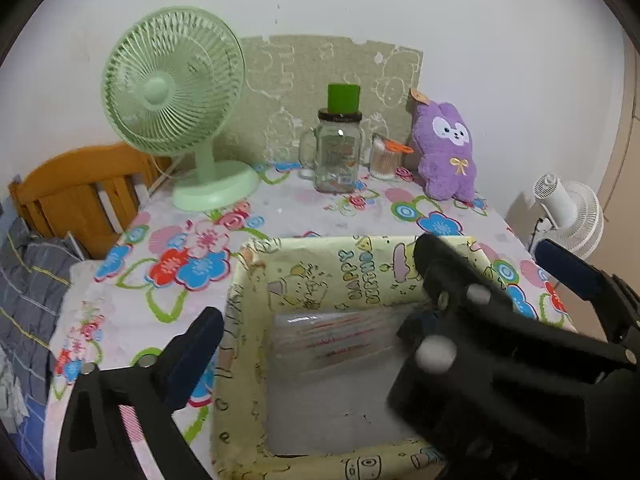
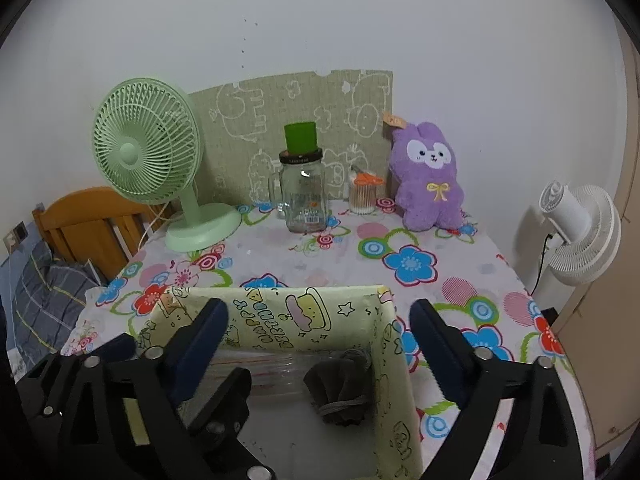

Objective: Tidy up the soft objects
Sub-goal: 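Open the left tool to drop the striped bag into the basket, then grasp the white cloth with the left tool while the right tool grasps the green tissue pack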

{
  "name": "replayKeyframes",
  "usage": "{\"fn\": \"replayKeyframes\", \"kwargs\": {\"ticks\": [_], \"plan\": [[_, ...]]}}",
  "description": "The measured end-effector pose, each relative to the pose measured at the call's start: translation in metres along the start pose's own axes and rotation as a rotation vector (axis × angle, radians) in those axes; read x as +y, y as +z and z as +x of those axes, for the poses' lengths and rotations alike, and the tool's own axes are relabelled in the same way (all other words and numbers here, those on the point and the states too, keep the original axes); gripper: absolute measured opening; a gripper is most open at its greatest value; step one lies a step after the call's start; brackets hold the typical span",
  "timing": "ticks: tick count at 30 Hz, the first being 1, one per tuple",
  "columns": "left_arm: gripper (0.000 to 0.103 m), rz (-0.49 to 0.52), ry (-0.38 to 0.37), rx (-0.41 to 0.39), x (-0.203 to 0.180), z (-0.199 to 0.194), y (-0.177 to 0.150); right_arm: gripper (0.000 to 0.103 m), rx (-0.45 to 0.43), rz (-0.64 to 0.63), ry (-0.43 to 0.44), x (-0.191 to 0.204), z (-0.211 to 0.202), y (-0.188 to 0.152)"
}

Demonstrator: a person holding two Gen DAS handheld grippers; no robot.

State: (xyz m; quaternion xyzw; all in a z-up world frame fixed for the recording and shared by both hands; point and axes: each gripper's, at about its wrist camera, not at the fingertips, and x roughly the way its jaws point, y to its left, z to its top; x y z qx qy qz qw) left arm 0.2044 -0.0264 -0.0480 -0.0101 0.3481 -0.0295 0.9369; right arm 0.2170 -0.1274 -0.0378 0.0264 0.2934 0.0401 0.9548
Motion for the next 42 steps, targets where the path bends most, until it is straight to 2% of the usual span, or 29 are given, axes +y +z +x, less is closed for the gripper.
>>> {"fn": "replayKeyframes", "kwargs": {"ticks": [6,11,20,28,42], "plan": [[0.103,0.005,0.011,-0.034,-0.003,-0.018,0.000,0.102,-0.022,-0.001,0.034,-0.001,-0.018,0.001],[0.103,-0.015,-0.009,-0.050,-0.002,-0.035,0.000,0.102,-0.025,0.046,0.111,-0.007,-0.037,0.000],[0.103,-0.016,-0.010,-0.084,-0.006,-0.063,-0.009,0.102,-0.069,0.016,0.039,-0.003,-0.074,-0.003],[0.103,-0.011,-0.002,-0.108,-0.011,-0.085,-0.021,0.102,-0.064,-0.005,0.044,-0.003,-0.099,-0.012],[0.103,-0.016,-0.030,-0.123,-0.019,-0.115,-0.044,0.102,-0.093,0.012,0.048,-0.010,-0.138,-0.032]]}}
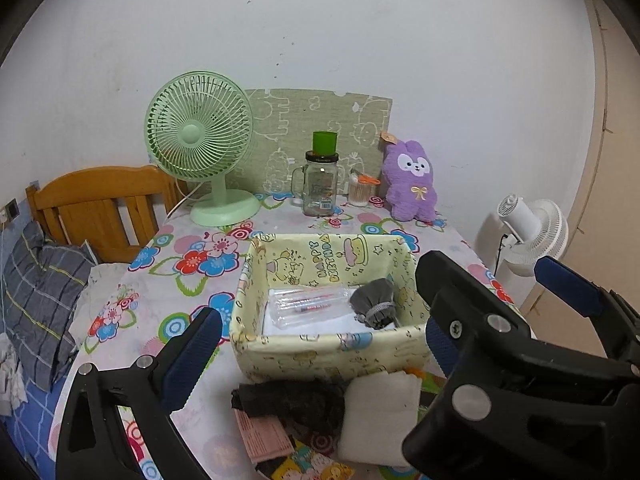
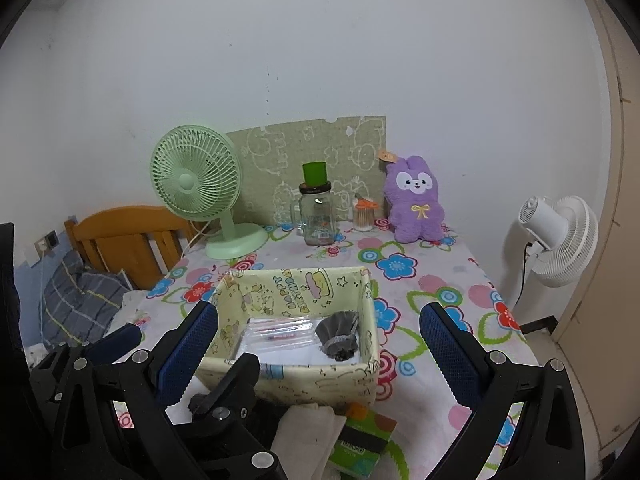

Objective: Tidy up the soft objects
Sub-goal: 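Grasp the white cloth with the left tool while the right tool grasps the green tissue pack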

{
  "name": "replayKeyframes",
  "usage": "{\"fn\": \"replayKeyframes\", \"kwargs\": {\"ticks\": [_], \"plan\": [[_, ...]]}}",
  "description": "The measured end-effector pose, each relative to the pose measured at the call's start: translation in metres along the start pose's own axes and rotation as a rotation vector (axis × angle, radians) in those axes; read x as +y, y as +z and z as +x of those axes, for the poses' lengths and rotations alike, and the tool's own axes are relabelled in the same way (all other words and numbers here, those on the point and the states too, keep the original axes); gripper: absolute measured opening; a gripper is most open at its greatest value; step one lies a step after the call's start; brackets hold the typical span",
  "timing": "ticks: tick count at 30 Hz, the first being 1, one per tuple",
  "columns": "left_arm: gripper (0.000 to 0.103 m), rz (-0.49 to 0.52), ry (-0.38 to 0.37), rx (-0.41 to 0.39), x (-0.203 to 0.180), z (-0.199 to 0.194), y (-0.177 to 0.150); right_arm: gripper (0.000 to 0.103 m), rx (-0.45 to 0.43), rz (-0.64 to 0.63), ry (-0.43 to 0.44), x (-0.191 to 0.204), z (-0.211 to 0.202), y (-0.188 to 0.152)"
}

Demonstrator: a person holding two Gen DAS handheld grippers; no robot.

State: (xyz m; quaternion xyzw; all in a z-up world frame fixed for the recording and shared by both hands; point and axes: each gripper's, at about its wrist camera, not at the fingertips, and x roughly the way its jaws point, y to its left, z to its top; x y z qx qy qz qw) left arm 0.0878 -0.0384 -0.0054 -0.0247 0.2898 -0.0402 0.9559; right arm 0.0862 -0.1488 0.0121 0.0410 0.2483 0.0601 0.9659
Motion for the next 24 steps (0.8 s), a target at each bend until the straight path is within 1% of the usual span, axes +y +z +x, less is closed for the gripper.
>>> {"fn": "replayKeyframes", "kwargs": {"ticks": [9,19,24], "plan": [[0.102,-0.003,-0.007,-0.005,-0.005,-0.011,-0.017,0.101,0.003,-0.004,-0.002,-0.002,-0.016,-0.016],[0.098,0.013,-0.010,0.026,-0.013,-0.008,-0.036,0.096,0.034,0.014,-0.007,-0.011,-0.018,-0.037],[0.095,0.018,-0.025,0.047,-0.014,-0.004,-0.045,0.096,0.038,0.010,-0.026,-0.013,-0.018,-0.046]]}}
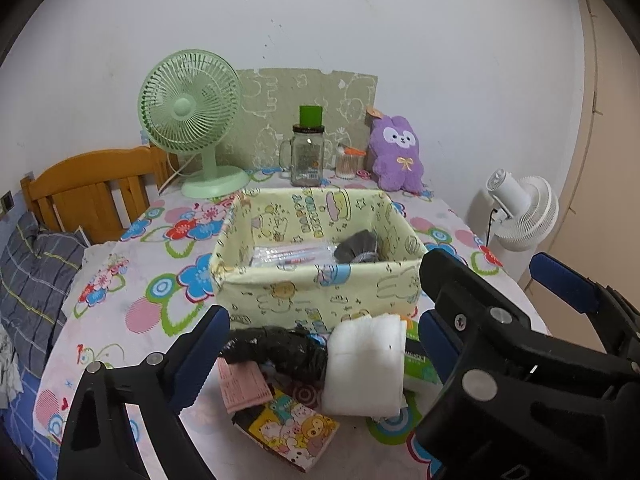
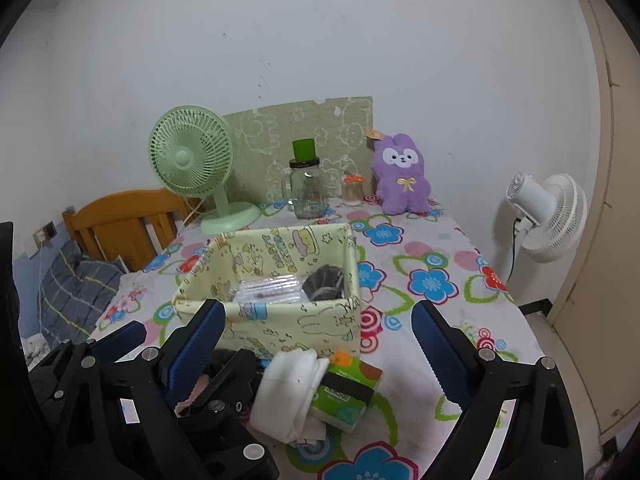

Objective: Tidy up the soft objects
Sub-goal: 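Grasp the white cloth with the left tool while the right tool grasps the green tissue pack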

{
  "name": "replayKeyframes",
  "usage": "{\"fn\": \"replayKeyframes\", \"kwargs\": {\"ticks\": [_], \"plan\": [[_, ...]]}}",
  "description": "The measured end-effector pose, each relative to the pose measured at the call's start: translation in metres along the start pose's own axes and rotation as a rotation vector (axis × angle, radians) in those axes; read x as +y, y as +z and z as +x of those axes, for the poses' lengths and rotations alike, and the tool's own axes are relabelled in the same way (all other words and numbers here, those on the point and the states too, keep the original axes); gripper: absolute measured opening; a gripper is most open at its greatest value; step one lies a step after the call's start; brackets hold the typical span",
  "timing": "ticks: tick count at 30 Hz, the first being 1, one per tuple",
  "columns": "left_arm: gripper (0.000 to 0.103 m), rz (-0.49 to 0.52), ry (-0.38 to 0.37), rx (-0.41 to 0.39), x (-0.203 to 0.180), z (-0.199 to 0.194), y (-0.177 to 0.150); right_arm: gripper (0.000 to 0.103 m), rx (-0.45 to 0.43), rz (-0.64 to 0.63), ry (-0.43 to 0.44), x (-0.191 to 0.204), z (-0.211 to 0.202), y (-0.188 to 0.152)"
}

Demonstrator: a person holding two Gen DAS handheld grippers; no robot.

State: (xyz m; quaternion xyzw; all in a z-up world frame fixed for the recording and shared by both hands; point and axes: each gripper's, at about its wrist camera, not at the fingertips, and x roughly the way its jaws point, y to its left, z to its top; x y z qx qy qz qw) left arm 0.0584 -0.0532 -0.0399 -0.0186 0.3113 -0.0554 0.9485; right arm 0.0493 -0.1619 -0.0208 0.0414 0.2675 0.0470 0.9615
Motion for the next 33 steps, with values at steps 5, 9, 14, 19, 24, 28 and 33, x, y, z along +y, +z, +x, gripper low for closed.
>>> {"fn": "replayKeyframes", "kwargs": {"ticks": [5,9,14,19,24,28,33], "plan": [[0.091,0.007,-0.001,0.018,-0.001,0.007,-0.007,0.096,0.025,0.013,-0.011,-0.006,0.007,-0.009],[0.085,0.007,0.001,0.052,-0.002,0.019,-0.012,0.092,0.031,0.024,-0.041,-0.010,0.012,-0.016],[0.082,0.010,-0.009,0.081,-0.006,0.029,-0.017,0.092,0.061,0.029,-0.044,-0.014,0.022,-0.022],[0.078,0.014,-0.022,0.112,-0.008,0.042,-0.021,0.092,0.087,0.034,-0.054,-0.017,0.031,-0.027],[0.077,0.014,-0.035,0.157,-0.010,0.056,-0.025,0.092,0.118,0.038,-0.069,-0.021,0.042,-0.032],[0.076,0.015,-0.048,0.189,-0.012,0.066,-0.031,0.092,0.147,0.045,-0.078,-0.024,0.051,-0.037],[0.076,0.013,-0.062,0.209,-0.014,0.074,-0.034,0.093,0.173,0.058,-0.082,-0.029,0.059,-0.042]]}}
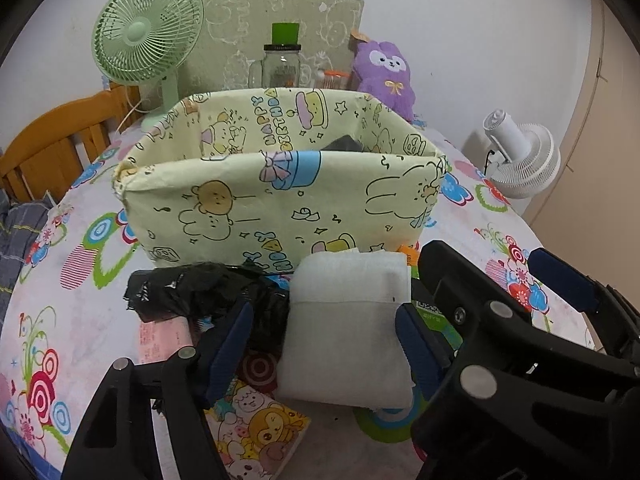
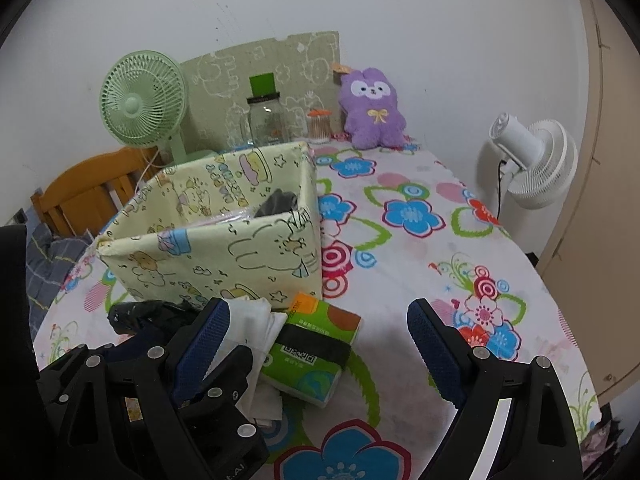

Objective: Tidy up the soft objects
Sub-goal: 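Grasp the white cloth with the left tool while the right tool grasps the green tissue pack, then lift the white cloth with the left tool while the right tool lifts the tissue pack toward the basket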

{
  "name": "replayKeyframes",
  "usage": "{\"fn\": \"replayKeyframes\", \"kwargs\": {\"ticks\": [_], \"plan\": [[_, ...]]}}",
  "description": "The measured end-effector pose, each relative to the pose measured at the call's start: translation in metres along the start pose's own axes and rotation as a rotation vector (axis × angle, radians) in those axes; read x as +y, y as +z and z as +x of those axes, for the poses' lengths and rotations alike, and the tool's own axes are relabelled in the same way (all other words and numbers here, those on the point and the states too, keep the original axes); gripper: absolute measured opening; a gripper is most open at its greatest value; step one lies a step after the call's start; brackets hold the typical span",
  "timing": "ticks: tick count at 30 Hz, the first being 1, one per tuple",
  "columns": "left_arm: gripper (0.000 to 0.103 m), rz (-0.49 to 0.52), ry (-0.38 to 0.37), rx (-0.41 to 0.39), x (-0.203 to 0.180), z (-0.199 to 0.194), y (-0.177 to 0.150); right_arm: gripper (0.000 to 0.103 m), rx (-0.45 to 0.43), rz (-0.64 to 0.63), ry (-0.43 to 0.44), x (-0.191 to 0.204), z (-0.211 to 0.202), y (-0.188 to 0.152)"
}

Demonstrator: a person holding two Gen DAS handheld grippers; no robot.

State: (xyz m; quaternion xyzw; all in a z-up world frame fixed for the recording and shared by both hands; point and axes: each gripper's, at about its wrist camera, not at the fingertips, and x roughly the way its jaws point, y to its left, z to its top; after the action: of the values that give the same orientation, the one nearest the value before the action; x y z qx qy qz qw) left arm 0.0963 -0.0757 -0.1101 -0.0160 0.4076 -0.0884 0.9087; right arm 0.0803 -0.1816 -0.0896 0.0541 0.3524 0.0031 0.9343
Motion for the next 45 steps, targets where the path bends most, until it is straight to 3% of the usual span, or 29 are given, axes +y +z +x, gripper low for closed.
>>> {"fn": "replayKeyframes", "kwargs": {"ticks": [4,8,12,21,25,32,45], "plan": [[0.073,-0.008,-0.011,0.013,0.002,0.004,-0.001,0.093,0.014,0.001,-0.002,0.000,0.005,-0.001],[0.056,-0.014,-0.039,0.040,0.002,0.010,-0.002,0.093,0.030,0.010,-0.006,-0.001,0.010,-0.001],[0.042,-0.016,-0.009,0.037,0.002,0.013,-0.004,0.093,0.050,0.008,-0.014,0.001,0.016,-0.004],[0.025,-0.007,0.016,0.009,0.004,0.008,-0.006,0.093,0.061,0.012,-0.009,0.003,0.017,-0.005],[0.023,0.027,0.105,-0.039,0.001,0.001,-0.006,0.093,0.071,0.010,-0.014,0.003,0.021,-0.007],[0.023,0.014,0.086,-0.005,0.005,0.012,-0.006,0.092,0.112,0.024,-0.012,0.003,0.033,-0.009],[0.022,0.067,0.150,0.002,-0.008,0.020,-0.011,0.067,0.204,0.103,-0.015,-0.008,0.057,-0.018]]}}
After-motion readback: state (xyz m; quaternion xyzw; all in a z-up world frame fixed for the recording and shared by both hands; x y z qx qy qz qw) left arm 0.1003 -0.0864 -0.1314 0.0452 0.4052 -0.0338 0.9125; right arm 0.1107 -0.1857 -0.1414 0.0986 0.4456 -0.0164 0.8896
